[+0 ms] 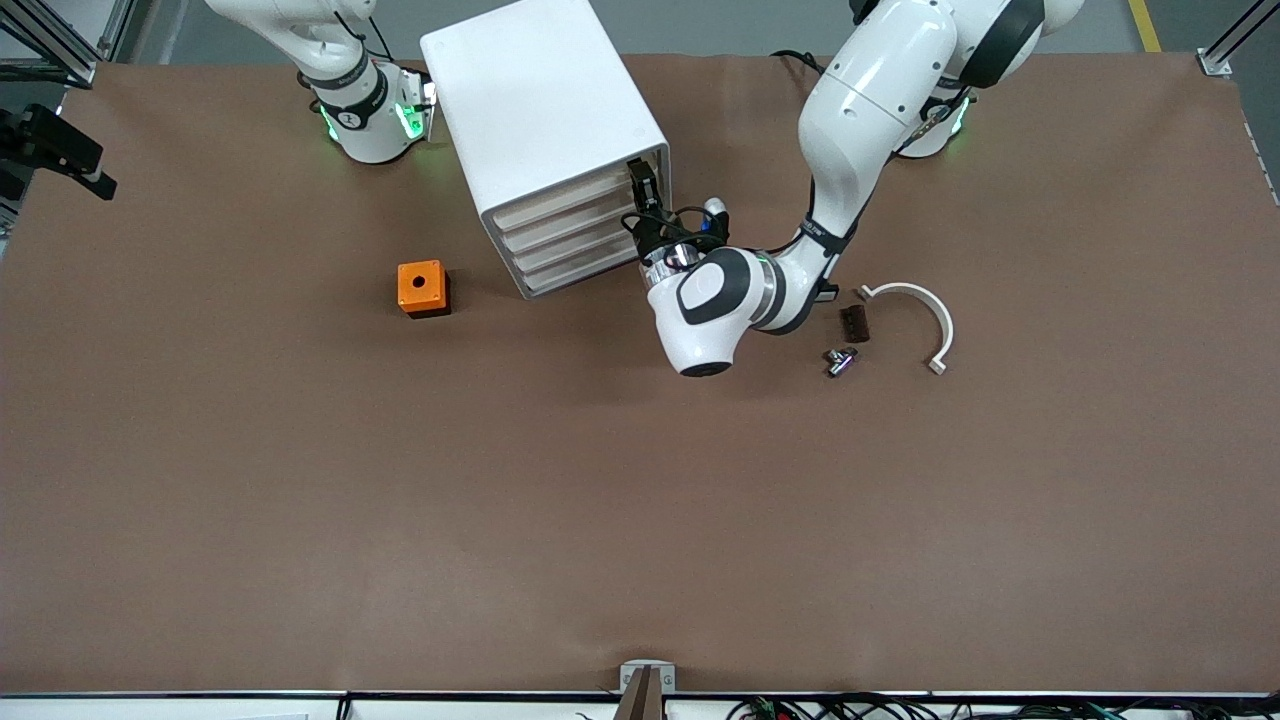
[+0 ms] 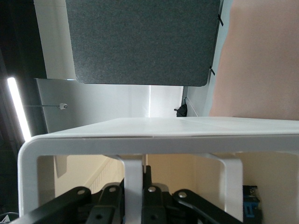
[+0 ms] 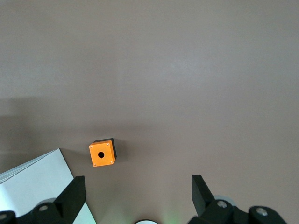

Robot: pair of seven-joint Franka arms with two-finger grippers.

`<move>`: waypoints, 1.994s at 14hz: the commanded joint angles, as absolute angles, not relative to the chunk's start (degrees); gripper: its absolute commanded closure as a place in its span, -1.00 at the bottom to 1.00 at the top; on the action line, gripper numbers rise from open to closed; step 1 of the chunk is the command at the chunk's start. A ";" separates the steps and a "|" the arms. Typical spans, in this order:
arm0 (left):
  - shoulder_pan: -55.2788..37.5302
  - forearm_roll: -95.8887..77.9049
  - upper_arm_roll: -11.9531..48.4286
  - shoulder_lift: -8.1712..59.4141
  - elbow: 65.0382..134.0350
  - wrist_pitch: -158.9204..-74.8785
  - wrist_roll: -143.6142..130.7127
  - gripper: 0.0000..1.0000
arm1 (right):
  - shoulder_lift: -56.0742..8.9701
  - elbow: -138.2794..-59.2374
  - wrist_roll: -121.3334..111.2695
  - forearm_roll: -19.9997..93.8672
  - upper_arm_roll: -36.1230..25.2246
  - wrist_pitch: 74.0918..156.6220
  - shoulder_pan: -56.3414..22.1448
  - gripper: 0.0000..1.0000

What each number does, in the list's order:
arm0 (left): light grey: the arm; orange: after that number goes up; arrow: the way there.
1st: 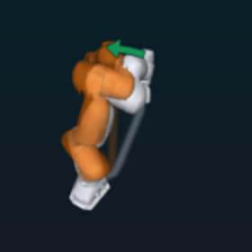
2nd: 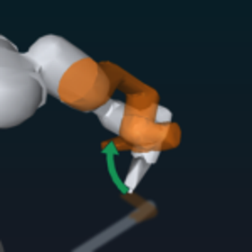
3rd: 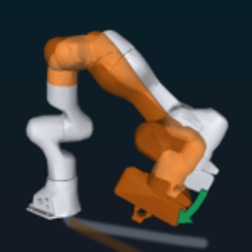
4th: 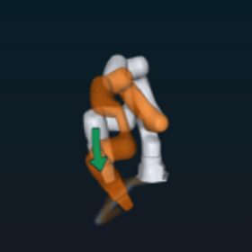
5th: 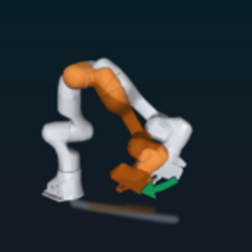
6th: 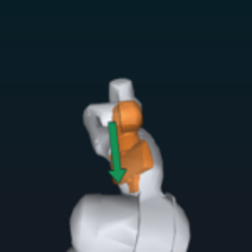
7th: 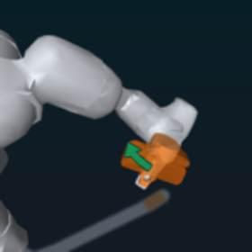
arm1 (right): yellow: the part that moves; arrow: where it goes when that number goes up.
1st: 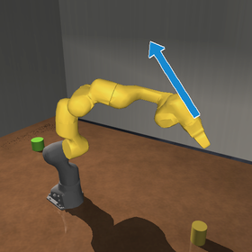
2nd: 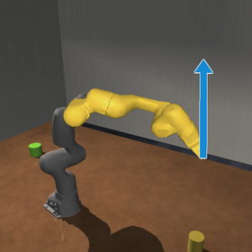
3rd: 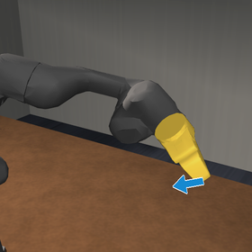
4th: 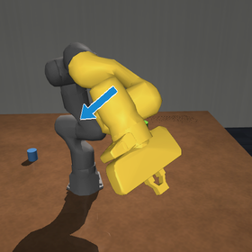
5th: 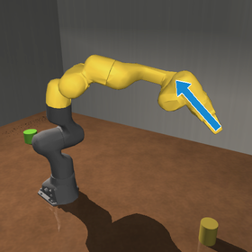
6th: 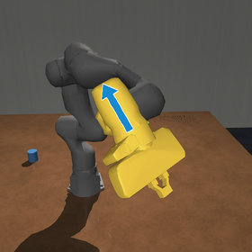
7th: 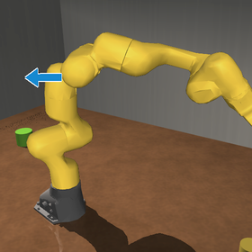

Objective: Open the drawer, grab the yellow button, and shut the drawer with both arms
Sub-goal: 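Pull the drawer out of the cabinet with the left gripper, then reach the right gripper toward the open drawer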

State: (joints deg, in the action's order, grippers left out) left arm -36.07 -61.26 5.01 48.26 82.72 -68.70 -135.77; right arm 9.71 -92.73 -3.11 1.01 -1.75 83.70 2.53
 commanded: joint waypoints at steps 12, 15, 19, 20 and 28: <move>-26.64 -61.70 4.13 47.37 81.91 -71.54 -135.88 0.78 | -4.55 -87.10 -3.34 1.14 -1.76 83.93 3.08 -1.00; -24.70 -61.61 4.13 47.20 81.21 -73.83 -135.97 0.78 | -5.89 -86.75 -3.43 0.44 -1.85 84.46 2.99 -1.00; -22.50 -61.52 4.13 47.20 79.98 -73.92 -135.97 0.78 | -7.29 -86.84 -2.56 -1.92 -1.85 84.29 2.47 -1.00; -22.24 -61.52 4.13 47.20 79.98 -73.92 -135.97 0.78 | -7.29 -86.92 -1.77 -2.11 -1.76 84.11 2.46 -1.00; -22.24 -61.26 4.13 47.29 79.98 -74.09 -135.88 -0.86 | -5.19 -87.36 27.66 6.33 -0.88 80.33 -4.55 -1.00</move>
State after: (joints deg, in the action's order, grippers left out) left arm -22.03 -61.28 4.33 47.95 79.80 -73.61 -135.77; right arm -6.31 -87.92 21.66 4.79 -0.86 81.54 -2.23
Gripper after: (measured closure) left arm 0.758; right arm 0.000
